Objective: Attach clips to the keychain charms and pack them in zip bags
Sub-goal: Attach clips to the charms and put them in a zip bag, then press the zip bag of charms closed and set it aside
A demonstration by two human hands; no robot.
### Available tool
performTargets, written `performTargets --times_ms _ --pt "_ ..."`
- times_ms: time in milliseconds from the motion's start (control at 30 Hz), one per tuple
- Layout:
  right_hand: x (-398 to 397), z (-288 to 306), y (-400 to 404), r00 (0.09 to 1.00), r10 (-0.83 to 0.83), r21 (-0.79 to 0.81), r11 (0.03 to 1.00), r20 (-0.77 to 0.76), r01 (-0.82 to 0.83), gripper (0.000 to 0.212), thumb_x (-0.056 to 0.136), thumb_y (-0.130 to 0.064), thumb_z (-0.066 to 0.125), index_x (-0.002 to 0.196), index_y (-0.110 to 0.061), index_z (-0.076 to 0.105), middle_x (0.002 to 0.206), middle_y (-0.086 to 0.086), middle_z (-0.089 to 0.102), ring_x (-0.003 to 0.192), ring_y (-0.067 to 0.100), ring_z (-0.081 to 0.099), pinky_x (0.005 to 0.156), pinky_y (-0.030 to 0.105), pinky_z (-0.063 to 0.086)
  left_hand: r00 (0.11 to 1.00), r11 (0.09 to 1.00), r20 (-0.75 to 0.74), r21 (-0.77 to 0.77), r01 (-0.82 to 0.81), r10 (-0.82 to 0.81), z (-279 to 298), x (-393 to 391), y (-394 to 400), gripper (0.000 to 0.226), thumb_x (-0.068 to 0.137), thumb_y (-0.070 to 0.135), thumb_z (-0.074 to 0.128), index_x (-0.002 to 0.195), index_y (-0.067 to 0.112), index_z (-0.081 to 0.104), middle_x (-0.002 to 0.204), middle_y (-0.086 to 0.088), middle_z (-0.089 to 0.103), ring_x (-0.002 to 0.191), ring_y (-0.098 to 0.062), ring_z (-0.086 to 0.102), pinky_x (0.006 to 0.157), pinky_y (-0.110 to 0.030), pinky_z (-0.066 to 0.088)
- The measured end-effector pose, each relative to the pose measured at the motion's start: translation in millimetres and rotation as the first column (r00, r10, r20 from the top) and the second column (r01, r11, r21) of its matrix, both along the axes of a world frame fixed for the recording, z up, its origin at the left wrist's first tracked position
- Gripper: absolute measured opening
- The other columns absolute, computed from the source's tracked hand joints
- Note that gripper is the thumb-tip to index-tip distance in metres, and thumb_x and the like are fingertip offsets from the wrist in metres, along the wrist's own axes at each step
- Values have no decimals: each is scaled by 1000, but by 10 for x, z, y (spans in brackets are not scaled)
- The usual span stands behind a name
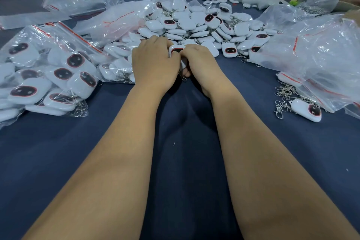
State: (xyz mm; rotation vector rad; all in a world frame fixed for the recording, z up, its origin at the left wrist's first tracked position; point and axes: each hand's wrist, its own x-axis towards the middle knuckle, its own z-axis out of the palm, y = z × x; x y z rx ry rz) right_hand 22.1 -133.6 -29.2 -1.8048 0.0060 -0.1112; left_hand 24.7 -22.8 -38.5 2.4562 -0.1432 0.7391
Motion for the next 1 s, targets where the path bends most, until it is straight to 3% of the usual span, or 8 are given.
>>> performTargets --times_ms 400,533,633,700,767,867,933,1000 --pt "11 -12 8 999 -40 52 998 -15 41 17 89 -7 47 73 -14 48 71 8 53 55 16 45 49 22 39 999 999 23 -31 33 -32 -7 2 -10 24 94 30 52 112 20 64 114 0 63 108 -25 54 90 -34 33" --pt "41 -4 -8 988 -156 236 960 -7 153 15 91 -14 56 76 -14 54 74 6 57 55 17 53 52 27 46 997 987 27 -143 77 -73 33 -50 7 30 89 27 53 117 21 62 109 4 66 104 -24 56 91 -38 42" --pt "59 2 -58 978 -210 411 890 -9 195 9 92 -15 55 83 -11 57 86 10 59 67 23 56 61 30 52 999 998 42 57 -32 29 25 -55 18 35 86 28 55 119 18 61 114 -2 65 116 -31 45 91 -40 33" --pt "54 21 -76 981 -195 504 846 -8 172 6 93 -10 54 87 -9 53 81 11 60 61 22 58 57 27 53 990 971 18 191 -141 141 27 -52 34 36 86 32 56 116 15 63 116 -7 63 119 -32 41 91 -41 29" --pt "45 59 -57 987 -159 601 788 -7 131 7 93 -3 53 89 -8 51 72 8 62 56 19 62 58 27 56 977 958 -10 200 -208 214 46 -53 54 32 87 30 53 110 13 67 112 -9 63 117 -33 41 90 -41 28" --pt "25 77 11 995 -99 685 725 7 67 9 93 1 53 97 -6 51 77 10 64 65 20 64 70 31 56 979 980 -26 10 -200 200 96 -76 70 25 89 26 47 98 15 67 100 -6 66 112 -32 46 91 -40 29" --pt "14 55 64 993 -119 594 800 20 84 12 91 -1 59 99 -7 52 85 11 62 73 19 60 70 27 54 984 965 -38 -191 -177 173 136 -100 84 15 87 25 47 88 19 61 88 1 63 104 -29 52 92 -39 35" --pt "-1 14 98 979 -180 362 922 94 135 12 86 -6 69 91 -10 59 84 4 62 73 12 58 68 19 49 985 930 -53 -324 -175 166 160 -105 100 10 86 25 47 85 22 57 82 6 59 97 -27 57 92 -40 43"
